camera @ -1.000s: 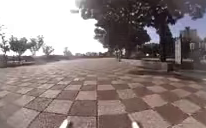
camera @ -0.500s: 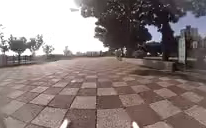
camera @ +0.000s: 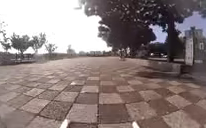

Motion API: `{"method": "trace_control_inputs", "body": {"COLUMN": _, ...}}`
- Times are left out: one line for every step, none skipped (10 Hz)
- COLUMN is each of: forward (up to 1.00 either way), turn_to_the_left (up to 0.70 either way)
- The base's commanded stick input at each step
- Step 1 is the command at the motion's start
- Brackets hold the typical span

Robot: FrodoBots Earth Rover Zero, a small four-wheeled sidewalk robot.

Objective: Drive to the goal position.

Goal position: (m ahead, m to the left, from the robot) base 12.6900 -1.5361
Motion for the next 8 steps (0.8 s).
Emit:
{"method": "trace_control_inputs", "body": {"forward": 0.5, "turn_to_the_left": 0.0}}
{"method": "trace_control_inputs", "body": {"forward": 0.5, "turn_to_the_left": 0.0}}
{"method": "trace_control_inputs", "body": {"forward": 0.5, "turn_to_the_left": 0.0}}
{"method": "trace_control_inputs", "body": {"forward": 0.5, "turn_to_the_left": 0.0}}
{"method": "trace_control_inputs", "body": {"forward": 0.5, "turn_to_the_left": 0.0}}
{"method": "trace_control_inputs", "body": {"forward": 0.5, "turn_to_the_left": 0.07}}
{"method": "trace_control_inputs", "body": {"forward": 0.5, "turn_to_the_left": 0.12}}
{"method": "trace_control_inputs", "body": {"forward": 0.5, "turn_to_the_left": 0.04}}
